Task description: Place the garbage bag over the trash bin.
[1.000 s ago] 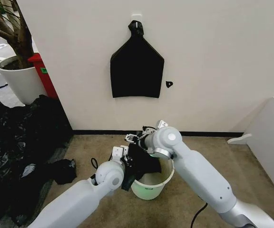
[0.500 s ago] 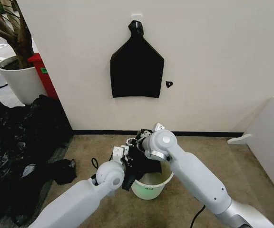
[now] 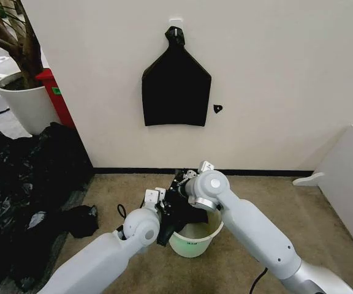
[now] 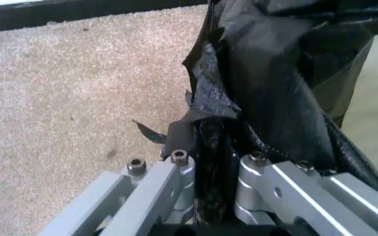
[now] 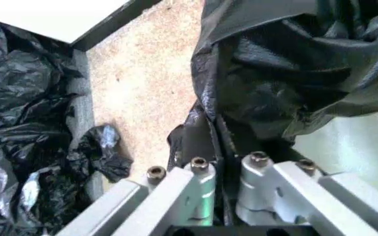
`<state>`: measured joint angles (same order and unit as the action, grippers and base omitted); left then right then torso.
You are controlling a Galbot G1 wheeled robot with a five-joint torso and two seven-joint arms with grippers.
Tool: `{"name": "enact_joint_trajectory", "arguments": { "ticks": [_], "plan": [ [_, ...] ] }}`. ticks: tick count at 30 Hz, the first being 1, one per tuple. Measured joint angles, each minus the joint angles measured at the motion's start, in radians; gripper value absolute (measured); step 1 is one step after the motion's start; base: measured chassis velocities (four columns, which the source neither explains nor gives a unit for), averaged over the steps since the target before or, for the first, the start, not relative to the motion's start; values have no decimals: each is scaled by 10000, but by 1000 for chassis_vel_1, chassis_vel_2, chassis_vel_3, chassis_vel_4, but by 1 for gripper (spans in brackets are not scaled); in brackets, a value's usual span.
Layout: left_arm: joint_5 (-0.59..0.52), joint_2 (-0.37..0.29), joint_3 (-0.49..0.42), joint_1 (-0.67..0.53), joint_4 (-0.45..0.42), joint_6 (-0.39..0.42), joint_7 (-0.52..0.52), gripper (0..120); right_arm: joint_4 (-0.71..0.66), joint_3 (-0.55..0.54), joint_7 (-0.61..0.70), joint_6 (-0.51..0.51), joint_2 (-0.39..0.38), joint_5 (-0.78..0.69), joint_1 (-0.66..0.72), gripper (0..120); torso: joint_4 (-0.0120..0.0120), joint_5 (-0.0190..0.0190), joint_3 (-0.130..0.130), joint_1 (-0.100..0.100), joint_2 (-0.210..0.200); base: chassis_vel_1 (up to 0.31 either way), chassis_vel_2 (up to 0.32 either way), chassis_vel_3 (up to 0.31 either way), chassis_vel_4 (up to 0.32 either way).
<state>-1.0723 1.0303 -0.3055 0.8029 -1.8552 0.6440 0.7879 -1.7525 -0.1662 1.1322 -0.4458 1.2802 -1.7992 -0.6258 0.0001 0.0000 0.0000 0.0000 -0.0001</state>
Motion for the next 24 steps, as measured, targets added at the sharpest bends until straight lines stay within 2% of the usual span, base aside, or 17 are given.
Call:
{"name": "enact_joint_trajectory", "arguments": {
  "ticks": [18,24],
  "plan": [
    [155,66,315,279,-70,-55,-68,6,-339,-100,551,-348,-1175,107,-124,0,-2,1,0,0,0,0,0,0,0],
    [541,64,278,302,-36,-140,-268,6,-1197,174,396,-149,-1255,-239,-198,0,-1,1,0,0,0,0,0,0,0]
  ]
}}
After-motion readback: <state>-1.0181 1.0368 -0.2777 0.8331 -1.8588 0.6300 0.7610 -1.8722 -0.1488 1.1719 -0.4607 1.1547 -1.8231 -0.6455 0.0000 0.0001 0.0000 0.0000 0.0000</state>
